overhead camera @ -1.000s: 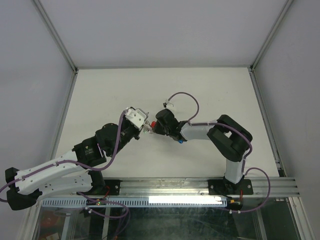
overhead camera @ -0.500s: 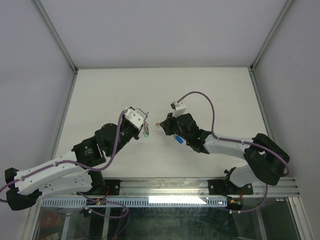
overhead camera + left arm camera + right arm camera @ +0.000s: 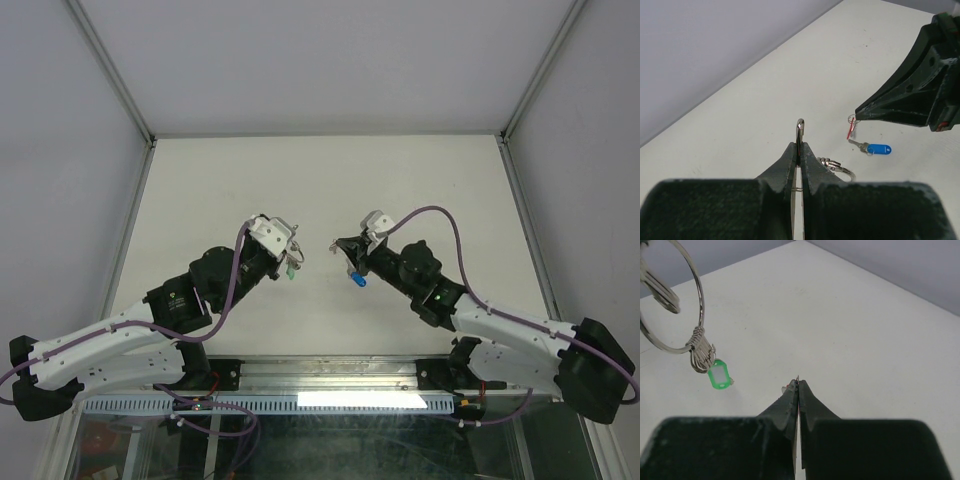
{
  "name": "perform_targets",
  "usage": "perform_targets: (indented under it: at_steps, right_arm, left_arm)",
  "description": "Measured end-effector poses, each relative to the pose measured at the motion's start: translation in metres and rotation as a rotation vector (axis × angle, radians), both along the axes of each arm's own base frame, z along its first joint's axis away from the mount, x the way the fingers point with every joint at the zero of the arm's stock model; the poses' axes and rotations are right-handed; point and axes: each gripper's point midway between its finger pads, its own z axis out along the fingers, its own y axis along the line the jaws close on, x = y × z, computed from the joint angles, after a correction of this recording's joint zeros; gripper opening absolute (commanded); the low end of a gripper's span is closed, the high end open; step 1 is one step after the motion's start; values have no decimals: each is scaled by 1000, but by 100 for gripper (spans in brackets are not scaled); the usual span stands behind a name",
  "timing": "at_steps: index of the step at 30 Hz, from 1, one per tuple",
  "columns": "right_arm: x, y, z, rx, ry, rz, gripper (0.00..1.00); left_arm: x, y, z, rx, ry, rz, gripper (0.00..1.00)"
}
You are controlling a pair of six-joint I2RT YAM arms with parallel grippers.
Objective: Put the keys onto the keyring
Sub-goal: Pick up the key from the center of the board.
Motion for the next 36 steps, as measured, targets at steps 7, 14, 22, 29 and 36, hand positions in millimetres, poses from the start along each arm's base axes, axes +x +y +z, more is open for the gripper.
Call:
perform_targets:
  at_steps: [7, 14, 22, 29, 36]
  right_arm:
    - [-18, -9, 35, -22, -163, 84, 0]
    - [-33, -5, 75, -6, -294, 183, 0]
    - [-40, 6, 108, -29, -524, 264, 0]
    - [-46, 13, 108, -88, -649, 332, 0]
    - [-51, 15, 117, -86, -723, 359, 0]
  left_arm:
    - [-5, -7, 0, -21, 17, -40, 0]
    - [-9, -17, 9, -66, 38, -75, 0]
    - [-9, -35, 20, -119, 63, -115, 0]
    - [-9, -42, 21, -139, 83, -122, 0]
    - [-9, -45, 24, -155, 88, -128, 0]
